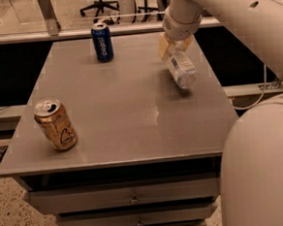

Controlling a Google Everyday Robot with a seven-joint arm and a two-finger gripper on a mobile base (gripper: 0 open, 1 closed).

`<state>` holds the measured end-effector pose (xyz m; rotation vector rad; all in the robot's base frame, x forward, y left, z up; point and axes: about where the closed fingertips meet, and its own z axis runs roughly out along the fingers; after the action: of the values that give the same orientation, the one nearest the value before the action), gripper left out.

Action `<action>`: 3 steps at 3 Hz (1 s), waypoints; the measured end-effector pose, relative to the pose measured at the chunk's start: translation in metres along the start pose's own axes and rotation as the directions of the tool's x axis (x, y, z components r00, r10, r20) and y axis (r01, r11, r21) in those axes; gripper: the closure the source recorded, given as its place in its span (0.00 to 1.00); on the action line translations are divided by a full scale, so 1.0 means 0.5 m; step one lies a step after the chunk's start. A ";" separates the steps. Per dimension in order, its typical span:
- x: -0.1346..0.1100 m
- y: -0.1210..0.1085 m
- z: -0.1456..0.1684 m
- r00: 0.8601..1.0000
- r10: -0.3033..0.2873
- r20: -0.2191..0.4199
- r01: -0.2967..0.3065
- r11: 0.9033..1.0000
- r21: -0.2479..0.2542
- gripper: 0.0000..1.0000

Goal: Place blue plastic bottle upright

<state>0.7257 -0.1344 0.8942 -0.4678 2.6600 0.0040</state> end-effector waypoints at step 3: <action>-0.067 0.059 -0.165 0.780 -0.036 0.625 0.289 0.906 -0.308 1.00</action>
Offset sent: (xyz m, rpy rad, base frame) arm -0.0267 0.0398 0.1142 0.4287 -0.6690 0.6343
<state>0.7100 -0.1017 0.9807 -0.6927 1.9584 0.5527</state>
